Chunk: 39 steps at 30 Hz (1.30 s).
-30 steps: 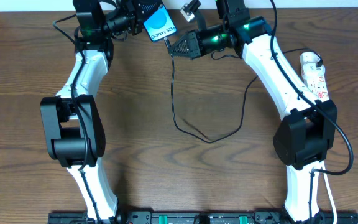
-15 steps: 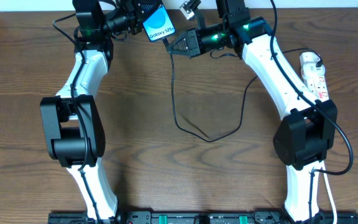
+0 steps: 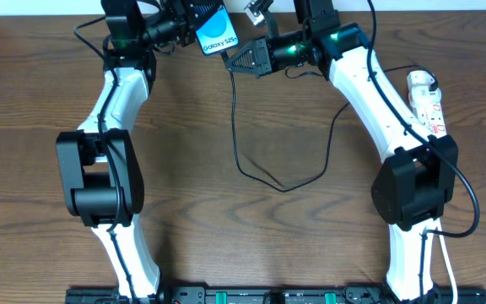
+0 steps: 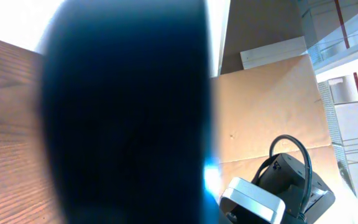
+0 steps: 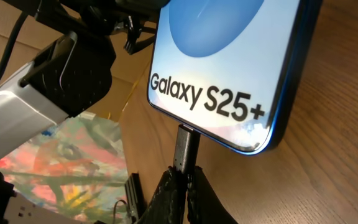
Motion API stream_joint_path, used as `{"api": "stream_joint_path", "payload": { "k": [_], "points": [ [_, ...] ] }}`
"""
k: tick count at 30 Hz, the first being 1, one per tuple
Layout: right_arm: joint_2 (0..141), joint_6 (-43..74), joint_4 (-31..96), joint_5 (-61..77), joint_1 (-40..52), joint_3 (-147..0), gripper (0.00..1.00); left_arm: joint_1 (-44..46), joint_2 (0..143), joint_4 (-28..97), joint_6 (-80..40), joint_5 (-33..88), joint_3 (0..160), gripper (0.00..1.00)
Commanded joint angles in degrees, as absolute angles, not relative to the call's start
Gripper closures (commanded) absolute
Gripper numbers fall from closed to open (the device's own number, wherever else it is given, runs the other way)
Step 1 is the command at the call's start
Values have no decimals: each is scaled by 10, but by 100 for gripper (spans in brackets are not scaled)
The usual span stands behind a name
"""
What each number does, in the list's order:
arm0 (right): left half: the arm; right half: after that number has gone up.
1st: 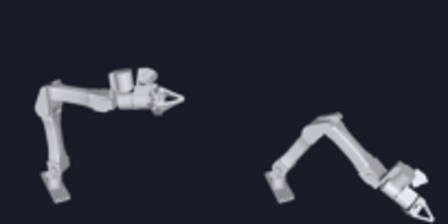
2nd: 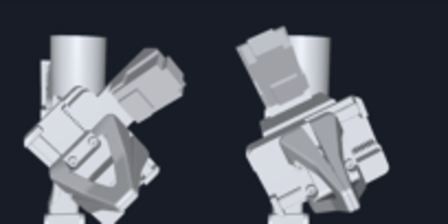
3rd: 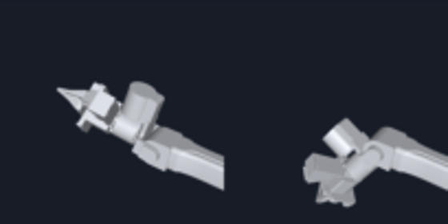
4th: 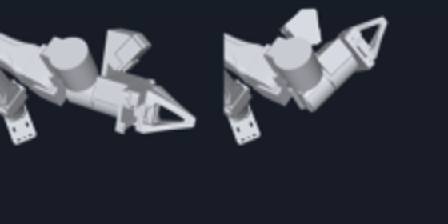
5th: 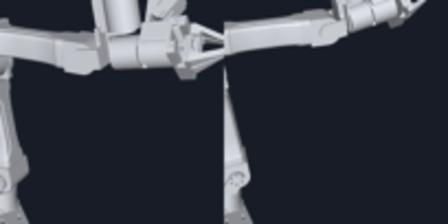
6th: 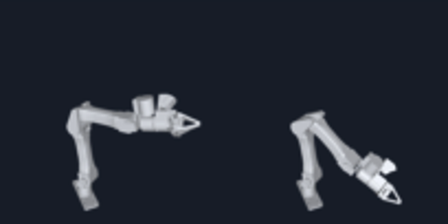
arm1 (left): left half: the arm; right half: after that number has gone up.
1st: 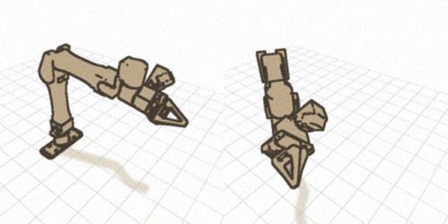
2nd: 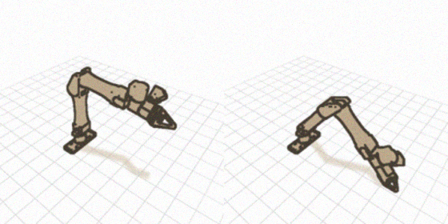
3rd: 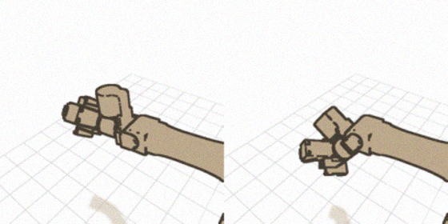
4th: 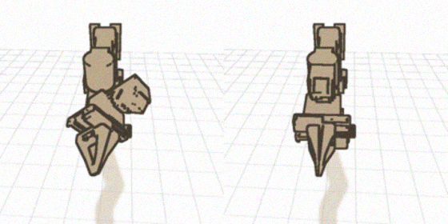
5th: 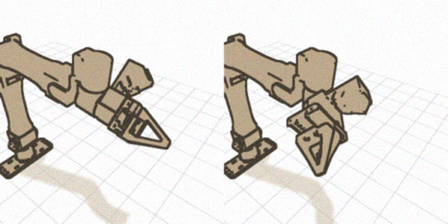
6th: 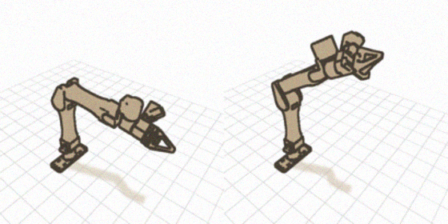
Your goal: Plug charger to phone and switch on socket
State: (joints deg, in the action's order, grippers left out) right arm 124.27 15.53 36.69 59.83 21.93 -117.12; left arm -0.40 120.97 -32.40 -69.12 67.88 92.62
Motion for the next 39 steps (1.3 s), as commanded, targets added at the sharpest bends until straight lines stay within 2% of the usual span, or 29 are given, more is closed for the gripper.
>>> {"api": "stream_joint_path", "payload": {
  "k": [1,14,18,20,29,33,39],
  "points": [
    [1231,154,337,573,210,-1188,99,37,1201,-322,-678,768,929,92],
    [1231,154,334,571,207,-1188,99,38,1201,-322,-682,767,929,93],
    [1231,141,368,571,207,-1188,98,36,1201,-322,-682,767,929,93],
    [1231,125,392,571,207,-1188,95,34,1201,-322,-682,767,929,93],
    [1231,85,465,571,192,-1188,67,18,1201,-322,-679,764,929,93],
    [1231,84,480,571,164,-1188,64,12,1201,-310,-649,776,929,93],
    [1231,67,510,569,112,-1188,62,12,1201,-192,-549,789,923,93]
  ]
}}
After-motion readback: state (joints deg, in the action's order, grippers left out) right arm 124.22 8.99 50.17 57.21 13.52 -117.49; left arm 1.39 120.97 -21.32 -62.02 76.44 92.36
